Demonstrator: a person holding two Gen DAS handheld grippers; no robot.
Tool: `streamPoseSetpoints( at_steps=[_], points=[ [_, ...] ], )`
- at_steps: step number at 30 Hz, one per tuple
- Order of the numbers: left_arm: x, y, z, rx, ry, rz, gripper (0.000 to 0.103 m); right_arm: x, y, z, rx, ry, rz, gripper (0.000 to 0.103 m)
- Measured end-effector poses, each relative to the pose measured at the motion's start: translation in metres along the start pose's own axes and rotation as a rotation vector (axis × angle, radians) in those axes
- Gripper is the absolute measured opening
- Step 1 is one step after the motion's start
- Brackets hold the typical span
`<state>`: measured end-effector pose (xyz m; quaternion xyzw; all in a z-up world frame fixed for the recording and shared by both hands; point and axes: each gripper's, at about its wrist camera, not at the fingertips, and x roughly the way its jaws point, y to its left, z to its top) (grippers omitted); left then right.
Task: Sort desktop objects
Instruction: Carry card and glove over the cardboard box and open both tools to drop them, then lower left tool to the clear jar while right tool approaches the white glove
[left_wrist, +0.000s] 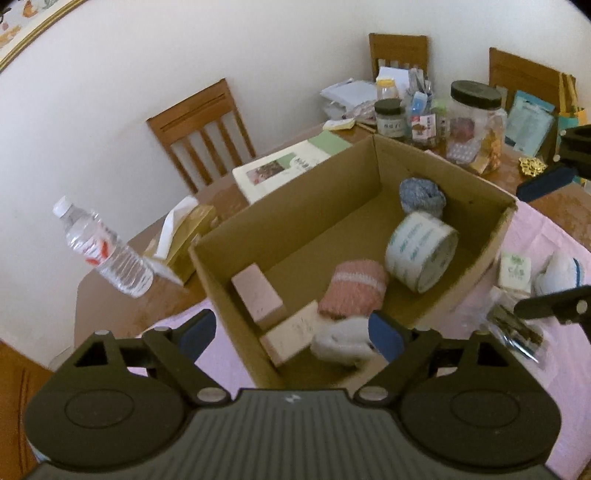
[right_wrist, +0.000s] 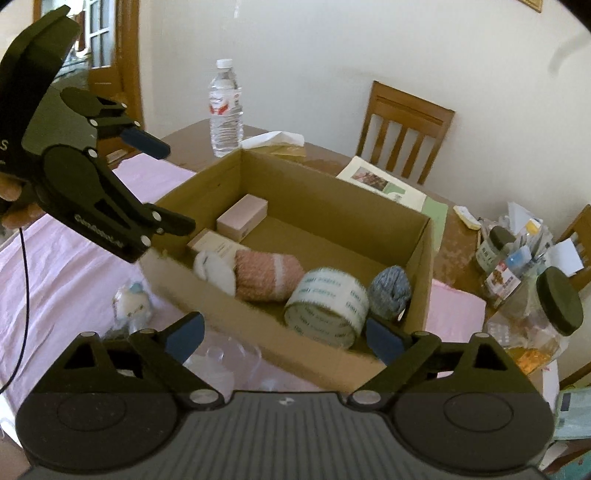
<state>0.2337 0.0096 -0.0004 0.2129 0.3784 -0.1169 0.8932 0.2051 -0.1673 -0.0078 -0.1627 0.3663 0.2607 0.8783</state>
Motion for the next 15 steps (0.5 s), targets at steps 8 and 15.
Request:
streamPoseSetpoints(
  at_steps=[8,15],
  points=[
    [-0.018,-0.024,-0.016,-0.061,0.065,0.036,0.093,-0.018,-0.005,-0.028,-0.007,-0.015,0.055,0.098],
    [-0.024,-0.035,-0.03,-0.12,0.102,0.035,0.096,-0.031,-0.007,-0.047,0.006,-0.021,0.056,0.101]
  ],
)
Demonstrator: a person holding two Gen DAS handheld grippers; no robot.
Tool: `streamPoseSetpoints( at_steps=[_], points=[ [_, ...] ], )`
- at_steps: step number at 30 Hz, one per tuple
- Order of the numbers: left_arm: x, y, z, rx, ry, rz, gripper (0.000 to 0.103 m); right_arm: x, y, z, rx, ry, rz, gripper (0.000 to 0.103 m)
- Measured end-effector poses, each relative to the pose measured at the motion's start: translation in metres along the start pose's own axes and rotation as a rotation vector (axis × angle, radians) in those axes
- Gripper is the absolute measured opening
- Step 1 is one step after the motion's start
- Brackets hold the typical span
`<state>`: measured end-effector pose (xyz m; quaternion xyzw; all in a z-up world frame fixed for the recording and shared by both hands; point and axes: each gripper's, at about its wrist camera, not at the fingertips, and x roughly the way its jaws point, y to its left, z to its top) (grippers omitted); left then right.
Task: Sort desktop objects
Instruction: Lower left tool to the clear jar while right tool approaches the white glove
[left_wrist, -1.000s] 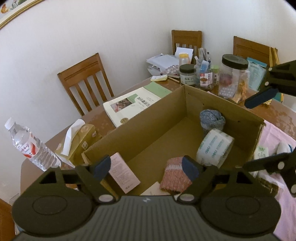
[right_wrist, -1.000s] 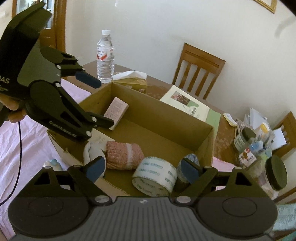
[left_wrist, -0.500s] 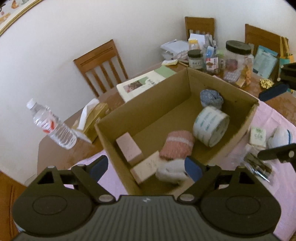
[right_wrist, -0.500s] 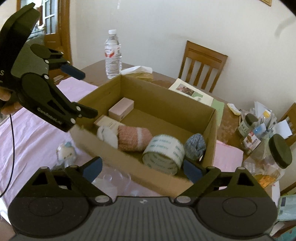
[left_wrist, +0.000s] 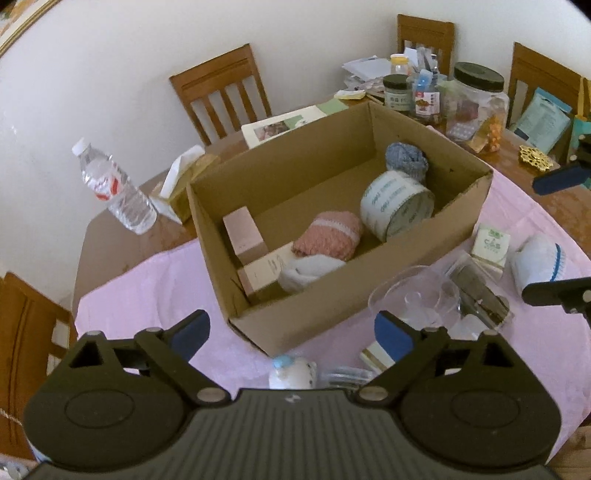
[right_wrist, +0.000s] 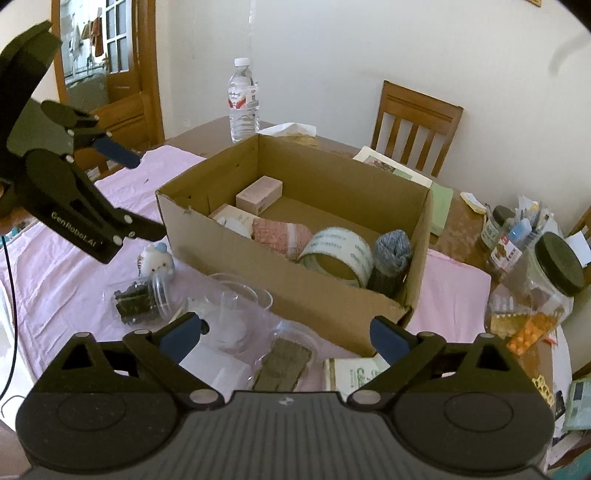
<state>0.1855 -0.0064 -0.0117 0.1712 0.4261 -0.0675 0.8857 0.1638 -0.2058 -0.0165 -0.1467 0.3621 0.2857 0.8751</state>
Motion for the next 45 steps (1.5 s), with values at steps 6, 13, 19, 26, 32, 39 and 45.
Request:
streamPoseSetpoints(
  at_steps=[6,13,19,26,32,39,45],
  points=[
    [0.009,0.002,-0.013,-0.091,0.037,0.003,0.096,-0.003,0.004,-0.011,0.017,0.01,-0.027,0.102],
    [0.032,0.006,-0.028,-0.215,0.101,-0.006,0.096,0.004,0.011,-0.029,0.004,0.049,-0.088,0.103],
    [0.053,0.007,-0.03,-0.283,0.136,0.005,0.096,0.007,0.007,-0.045,0.05,0.087,-0.116,0.103],
    [0.074,0.008,-0.036,-0.328,0.181,0.048,0.096,0.009,0.003,-0.052,0.101,0.099,-0.118,0.103],
    [0.074,0.007,-0.04,-0.355,0.193,0.03,0.096,0.009,0.002,-0.056,0.135,0.105,-0.104,0.103],
    [0.063,0.001,-0.051,-0.331,0.218,0.021,0.096,0.011,0.0,-0.057,0.144,0.109,-0.095,0.103],
    [0.053,0.003,-0.067,-0.349,0.234,0.014,0.096,0.011,-0.003,-0.06,0.14,0.113,-0.104,0.103]
  ],
)
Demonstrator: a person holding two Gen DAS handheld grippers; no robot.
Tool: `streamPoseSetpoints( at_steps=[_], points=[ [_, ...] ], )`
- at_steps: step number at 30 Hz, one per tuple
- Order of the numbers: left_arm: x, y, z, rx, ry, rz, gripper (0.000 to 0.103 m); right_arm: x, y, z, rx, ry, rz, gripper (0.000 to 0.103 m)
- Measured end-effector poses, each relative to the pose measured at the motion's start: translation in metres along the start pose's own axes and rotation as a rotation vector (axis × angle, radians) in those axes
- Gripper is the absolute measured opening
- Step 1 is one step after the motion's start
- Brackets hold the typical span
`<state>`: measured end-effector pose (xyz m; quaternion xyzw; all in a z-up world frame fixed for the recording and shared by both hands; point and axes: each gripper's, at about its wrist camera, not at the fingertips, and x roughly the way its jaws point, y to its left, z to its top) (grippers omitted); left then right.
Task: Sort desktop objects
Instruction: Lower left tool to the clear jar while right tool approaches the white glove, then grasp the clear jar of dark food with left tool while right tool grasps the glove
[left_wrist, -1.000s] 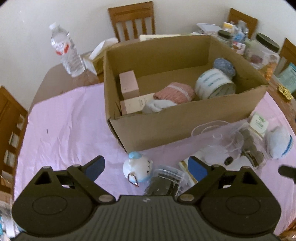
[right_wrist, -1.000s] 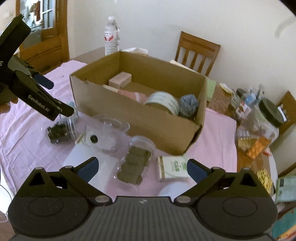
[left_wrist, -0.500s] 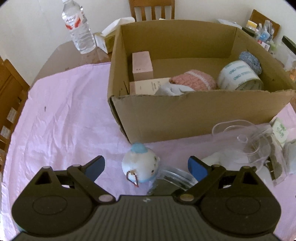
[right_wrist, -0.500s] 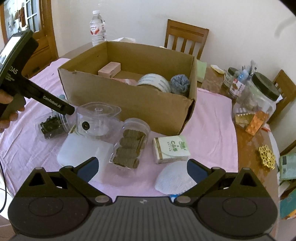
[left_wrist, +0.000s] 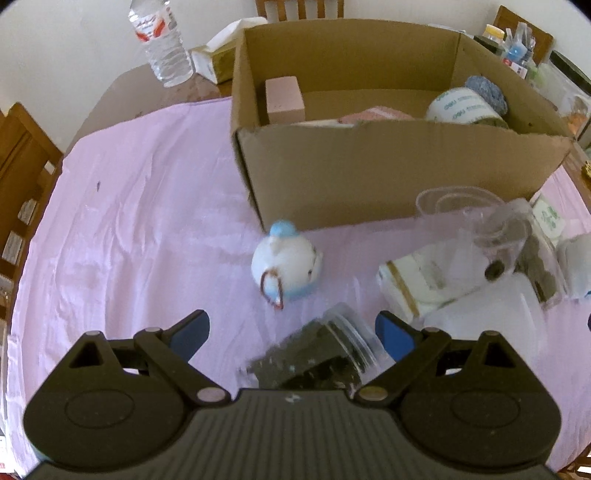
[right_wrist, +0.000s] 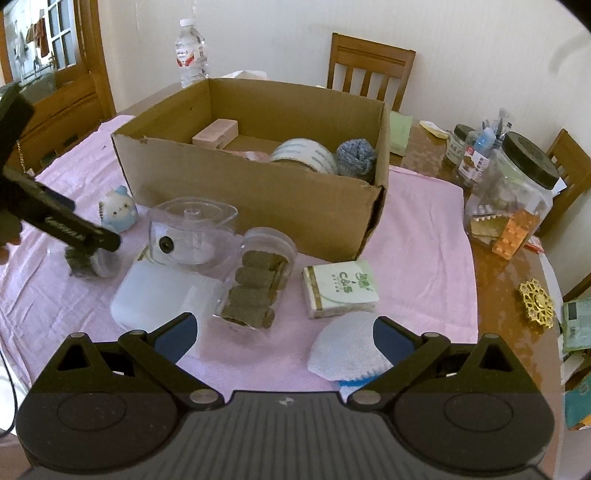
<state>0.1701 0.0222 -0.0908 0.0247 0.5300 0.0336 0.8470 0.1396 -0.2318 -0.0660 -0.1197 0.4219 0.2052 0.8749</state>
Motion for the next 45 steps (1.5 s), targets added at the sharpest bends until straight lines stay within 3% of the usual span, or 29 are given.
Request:
streamPoseSetpoints(
  at_steps=[13,21,32,45],
  points=[
    [-0.006,-0.001,-0.018,-0.024,-0.025,0.011,0.096,0.014,-0.031,-0.014,0.025,0.053,-0.068,0.103],
    [-0.003,0.001,-0.027,-0.066,-0.021,0.013,0.096,0.038,-0.044,-0.02,0.071,0.095,-0.063,0.103],
    [0.003,0.003,-0.033,-0.155,-0.022,0.053,0.096,0.058,-0.048,-0.014,-0.081,0.12,-0.114,0.103],
    [0.01,0.004,-0.035,-0.207,-0.052,0.043,0.089,0.071,-0.052,-0.006,-0.197,0.135,-0.011,0.103]
  ],
)
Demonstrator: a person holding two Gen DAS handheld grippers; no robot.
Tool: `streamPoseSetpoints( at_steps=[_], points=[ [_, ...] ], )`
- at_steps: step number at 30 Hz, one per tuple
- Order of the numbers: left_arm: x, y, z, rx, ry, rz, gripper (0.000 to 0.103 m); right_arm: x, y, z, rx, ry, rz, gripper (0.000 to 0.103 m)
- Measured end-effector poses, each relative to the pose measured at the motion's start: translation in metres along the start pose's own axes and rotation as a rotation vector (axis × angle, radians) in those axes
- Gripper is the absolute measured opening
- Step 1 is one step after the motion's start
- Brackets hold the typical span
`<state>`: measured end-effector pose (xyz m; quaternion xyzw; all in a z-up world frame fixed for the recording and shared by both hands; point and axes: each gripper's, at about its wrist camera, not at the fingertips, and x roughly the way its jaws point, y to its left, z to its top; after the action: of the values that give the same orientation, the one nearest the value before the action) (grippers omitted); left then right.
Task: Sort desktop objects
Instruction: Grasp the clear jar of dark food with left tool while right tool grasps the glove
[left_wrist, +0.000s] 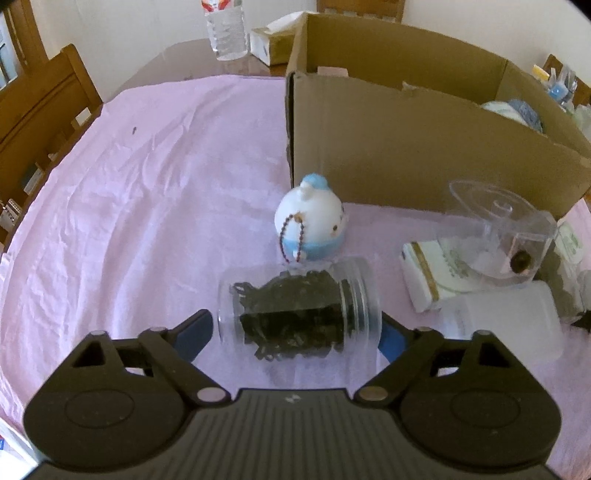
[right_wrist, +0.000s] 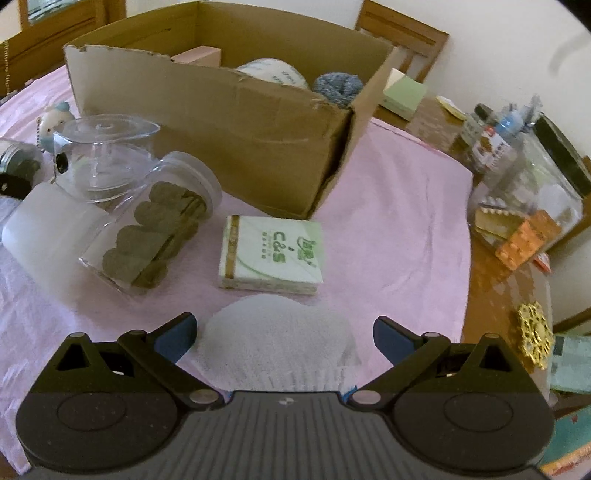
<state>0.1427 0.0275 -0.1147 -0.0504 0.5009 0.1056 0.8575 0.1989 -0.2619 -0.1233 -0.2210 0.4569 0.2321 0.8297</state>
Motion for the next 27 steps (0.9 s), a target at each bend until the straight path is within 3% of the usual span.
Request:
streamPoseSetpoints(
  at_steps=[5,9,14,27],
  points=[
    [0.001,-0.004,0.005,0.036,-0.022,0.007,0.088,0.003,-0.004,0.0,-0.029,0.012,0.046,0.103],
    [0.003,-0.008,0.008,0.059,-0.03,-0.001,0.078,0.002,-0.009,-0.002,-0.037,0.021,0.076,0.103],
    [0.004,-0.008,0.012,0.06,-0.036,-0.008,0.077,0.001,-0.007,-0.003,-0.07,0.032,0.092,0.102],
    [-0.006,-0.005,0.016,0.158,-0.052,-0.048,0.077,-0.006,-0.011,0.0,-0.024,0.044,0.095,0.082]
  ],
)
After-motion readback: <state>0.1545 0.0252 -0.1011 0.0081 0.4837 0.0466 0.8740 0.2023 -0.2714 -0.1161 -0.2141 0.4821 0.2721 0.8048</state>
